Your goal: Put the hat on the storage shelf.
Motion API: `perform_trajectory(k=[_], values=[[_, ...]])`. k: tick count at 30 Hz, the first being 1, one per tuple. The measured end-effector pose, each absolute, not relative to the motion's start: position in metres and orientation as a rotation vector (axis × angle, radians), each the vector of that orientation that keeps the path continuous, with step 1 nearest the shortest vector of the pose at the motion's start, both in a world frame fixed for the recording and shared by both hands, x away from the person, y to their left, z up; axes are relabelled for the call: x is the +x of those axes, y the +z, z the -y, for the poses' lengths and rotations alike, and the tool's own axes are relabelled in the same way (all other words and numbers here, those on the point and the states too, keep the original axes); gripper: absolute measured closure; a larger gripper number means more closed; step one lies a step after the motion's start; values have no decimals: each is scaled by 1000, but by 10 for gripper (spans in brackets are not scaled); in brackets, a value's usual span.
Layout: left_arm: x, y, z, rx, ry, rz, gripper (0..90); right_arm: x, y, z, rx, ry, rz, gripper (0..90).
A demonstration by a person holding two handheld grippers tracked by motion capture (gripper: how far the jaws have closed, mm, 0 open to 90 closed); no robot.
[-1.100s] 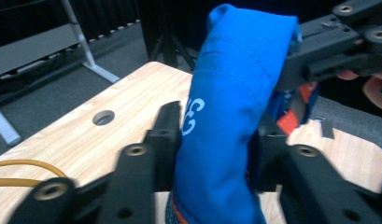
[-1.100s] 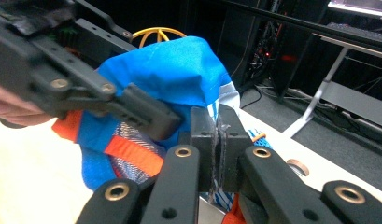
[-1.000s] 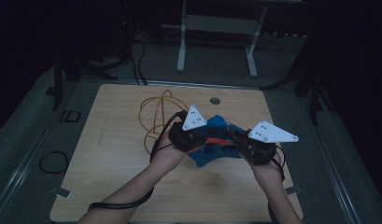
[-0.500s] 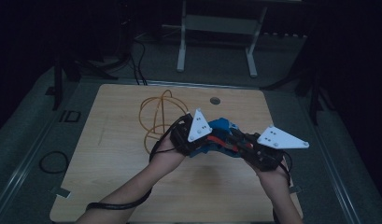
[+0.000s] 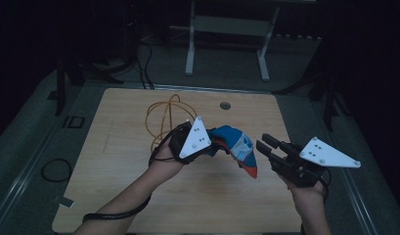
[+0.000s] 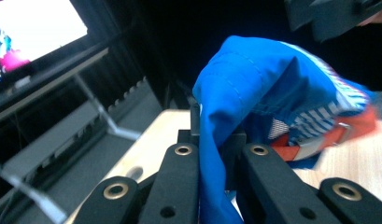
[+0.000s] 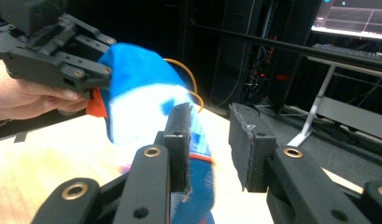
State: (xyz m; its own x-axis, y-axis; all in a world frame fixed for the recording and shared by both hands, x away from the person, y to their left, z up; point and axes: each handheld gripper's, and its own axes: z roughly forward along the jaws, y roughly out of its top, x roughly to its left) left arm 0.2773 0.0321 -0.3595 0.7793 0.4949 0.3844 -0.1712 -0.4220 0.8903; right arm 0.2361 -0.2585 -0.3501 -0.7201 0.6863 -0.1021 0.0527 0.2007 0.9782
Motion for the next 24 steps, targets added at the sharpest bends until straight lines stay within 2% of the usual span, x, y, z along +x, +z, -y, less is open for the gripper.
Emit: perform_trajectory(k=[8,13,18,24], values=[[281,-367,-46,1766,648,-99,887,233,-362,255,676,1555,-2010,691],[281,-368,-59,1633,557,45,887,226,-366,252,654,1579,-2047,692],[281,-365,-65,1608,469,139,887,218,-367,248,610,1644,-2092,690],[280,-369,-66,1569,412,217,887,210,-372,237,545,1724,-2165,606]])
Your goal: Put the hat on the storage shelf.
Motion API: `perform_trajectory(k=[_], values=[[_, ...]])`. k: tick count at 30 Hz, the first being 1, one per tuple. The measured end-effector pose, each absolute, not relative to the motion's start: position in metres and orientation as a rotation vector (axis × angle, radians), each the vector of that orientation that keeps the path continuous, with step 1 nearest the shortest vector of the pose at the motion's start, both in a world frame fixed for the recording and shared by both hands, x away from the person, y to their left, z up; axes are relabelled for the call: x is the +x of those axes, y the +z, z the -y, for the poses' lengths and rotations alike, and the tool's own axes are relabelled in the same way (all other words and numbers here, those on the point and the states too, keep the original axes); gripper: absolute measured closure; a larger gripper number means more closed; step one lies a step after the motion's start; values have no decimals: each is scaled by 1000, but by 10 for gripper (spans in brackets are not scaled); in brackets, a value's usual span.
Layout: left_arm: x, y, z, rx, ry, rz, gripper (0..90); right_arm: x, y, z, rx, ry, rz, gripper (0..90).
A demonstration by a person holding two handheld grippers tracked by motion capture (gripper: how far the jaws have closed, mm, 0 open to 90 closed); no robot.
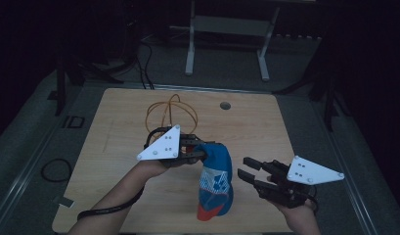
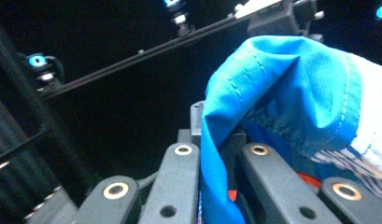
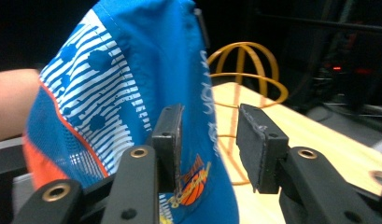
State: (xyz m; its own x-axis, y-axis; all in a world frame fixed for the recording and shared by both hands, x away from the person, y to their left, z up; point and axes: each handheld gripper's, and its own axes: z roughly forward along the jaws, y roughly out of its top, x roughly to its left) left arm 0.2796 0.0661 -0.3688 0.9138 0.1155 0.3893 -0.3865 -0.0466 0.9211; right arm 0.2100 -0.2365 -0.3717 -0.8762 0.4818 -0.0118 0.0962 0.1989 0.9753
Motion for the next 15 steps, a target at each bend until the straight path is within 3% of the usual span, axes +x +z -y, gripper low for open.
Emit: perform_trajectory(k=[9,14,15], values=[[280,-374,-59,1582,409,177,887,209,-378,216,499,1706,-2228,512],[280,-377,-58,1561,393,177,887,216,-384,212,518,1653,-2237,591],[281,-378,-58,1564,389,172,887,217,-385,212,524,1650,-2236,658]])
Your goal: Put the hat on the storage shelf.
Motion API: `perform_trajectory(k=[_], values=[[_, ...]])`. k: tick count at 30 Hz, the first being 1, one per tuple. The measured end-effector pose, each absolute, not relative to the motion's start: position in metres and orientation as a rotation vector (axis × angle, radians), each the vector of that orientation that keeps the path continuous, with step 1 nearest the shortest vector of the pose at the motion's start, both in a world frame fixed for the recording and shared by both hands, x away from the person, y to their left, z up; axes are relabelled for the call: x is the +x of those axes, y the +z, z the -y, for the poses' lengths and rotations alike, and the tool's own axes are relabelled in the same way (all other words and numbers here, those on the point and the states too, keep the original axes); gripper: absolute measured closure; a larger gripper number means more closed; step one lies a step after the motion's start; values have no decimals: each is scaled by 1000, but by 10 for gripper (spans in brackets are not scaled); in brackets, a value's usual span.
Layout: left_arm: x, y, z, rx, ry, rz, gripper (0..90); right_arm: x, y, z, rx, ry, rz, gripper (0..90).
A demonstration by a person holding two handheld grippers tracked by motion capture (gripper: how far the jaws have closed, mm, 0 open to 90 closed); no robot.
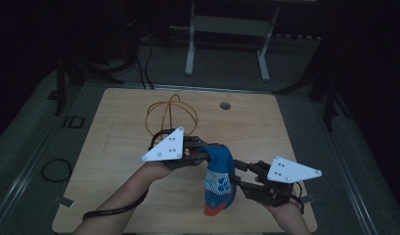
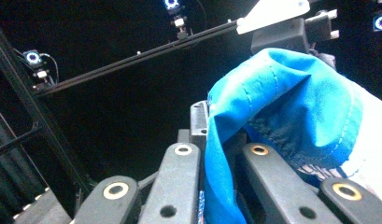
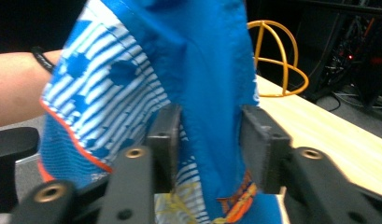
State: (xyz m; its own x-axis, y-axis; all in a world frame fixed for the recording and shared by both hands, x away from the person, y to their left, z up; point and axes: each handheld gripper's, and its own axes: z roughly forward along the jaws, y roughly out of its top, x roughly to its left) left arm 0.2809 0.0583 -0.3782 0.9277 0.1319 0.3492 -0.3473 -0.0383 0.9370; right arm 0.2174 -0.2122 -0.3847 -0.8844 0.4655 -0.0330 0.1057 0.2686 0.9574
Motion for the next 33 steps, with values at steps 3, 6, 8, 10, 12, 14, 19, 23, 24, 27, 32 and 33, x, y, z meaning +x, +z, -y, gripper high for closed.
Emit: perform_trajectory(k=[3,6,8,10,12,14,19,23,24,27,32,33], values=[[282,-380,-59,1566,378,159,887,219,-385,214,524,1636,-2230,838],[283,-380,-61,1560,359,144,885,217,-383,215,518,1623,-2201,900],[283,-379,-64,1556,350,140,885,217,-381,217,526,1641,-2175,900],[282,-378,-65,1565,369,133,882,217,-379,221,539,1650,-2150,900],[282,-377,-66,1588,372,109,871,218,-376,224,546,1667,-2138,900],[282,-375,-67,1620,371,96,868,219,-373,226,559,1662,-2129,900],[282,-374,-70,1699,390,30,813,224,-368,232,586,1661,-2094,900],[278,-372,-72,1732,443,-28,687,229,-365,236,612,1666,-2084,900],[277,-370,-73,1737,449,-49,615,230,-364,237,616,1663,-2079,900],[274,-367,-74,1749,458,-73,514,233,-359,240,632,1667,-2063,900],[270,-365,-79,1765,481,-99,457,237,-351,243,628,1657,-2043,900],[270,-364,-81,1764,484,-100,448,238,-349,243,631,1657,-2036,900]])
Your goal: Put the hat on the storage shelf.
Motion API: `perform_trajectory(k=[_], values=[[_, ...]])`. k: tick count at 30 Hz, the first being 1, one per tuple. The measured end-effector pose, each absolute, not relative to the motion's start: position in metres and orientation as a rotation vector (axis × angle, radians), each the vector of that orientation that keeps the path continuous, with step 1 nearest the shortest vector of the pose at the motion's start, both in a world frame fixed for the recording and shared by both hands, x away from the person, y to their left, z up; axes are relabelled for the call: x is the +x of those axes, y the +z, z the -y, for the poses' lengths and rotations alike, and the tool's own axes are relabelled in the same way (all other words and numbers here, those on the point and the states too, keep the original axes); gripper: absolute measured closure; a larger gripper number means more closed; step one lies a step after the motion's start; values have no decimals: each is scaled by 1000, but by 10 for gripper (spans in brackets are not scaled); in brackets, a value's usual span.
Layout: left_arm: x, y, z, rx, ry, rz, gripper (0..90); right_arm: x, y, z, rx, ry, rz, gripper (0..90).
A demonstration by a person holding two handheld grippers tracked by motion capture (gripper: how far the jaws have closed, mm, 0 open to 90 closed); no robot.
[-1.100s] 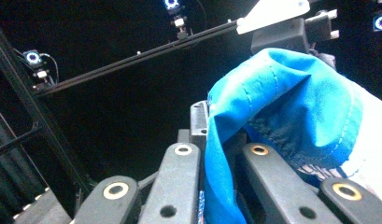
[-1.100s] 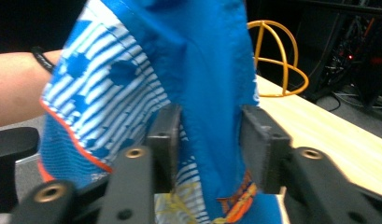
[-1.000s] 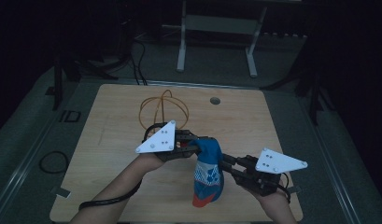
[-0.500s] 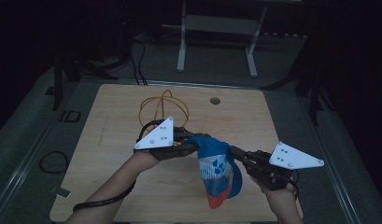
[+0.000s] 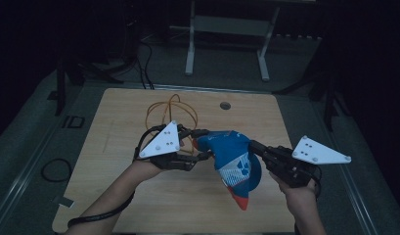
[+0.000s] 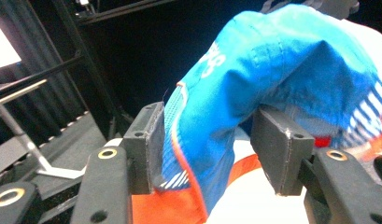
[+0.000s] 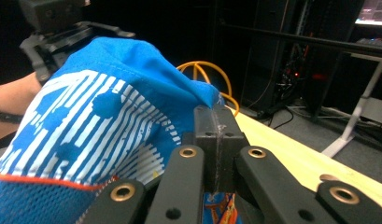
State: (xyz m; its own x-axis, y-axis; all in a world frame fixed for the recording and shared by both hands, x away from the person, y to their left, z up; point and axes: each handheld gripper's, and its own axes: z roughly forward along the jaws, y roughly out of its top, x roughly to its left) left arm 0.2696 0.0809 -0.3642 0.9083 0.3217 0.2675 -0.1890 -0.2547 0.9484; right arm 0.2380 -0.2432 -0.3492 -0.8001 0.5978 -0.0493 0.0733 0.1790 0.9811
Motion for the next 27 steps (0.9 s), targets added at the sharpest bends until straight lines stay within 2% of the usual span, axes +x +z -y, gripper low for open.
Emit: perform_trajectory(k=[7,13,19,27], values=[[266,-365,-96,1754,501,-153,416,244,-343,250,661,1659,-1997,900],[265,-377,-113,1768,508,-232,341,252,-336,248,669,1660,-1981,900],[263,-391,-135,1764,509,-314,237,262,-327,244,670,1666,-1963,900],[260,-408,-159,1749,565,-417,34,277,-309,231,660,1676,-1941,900]])
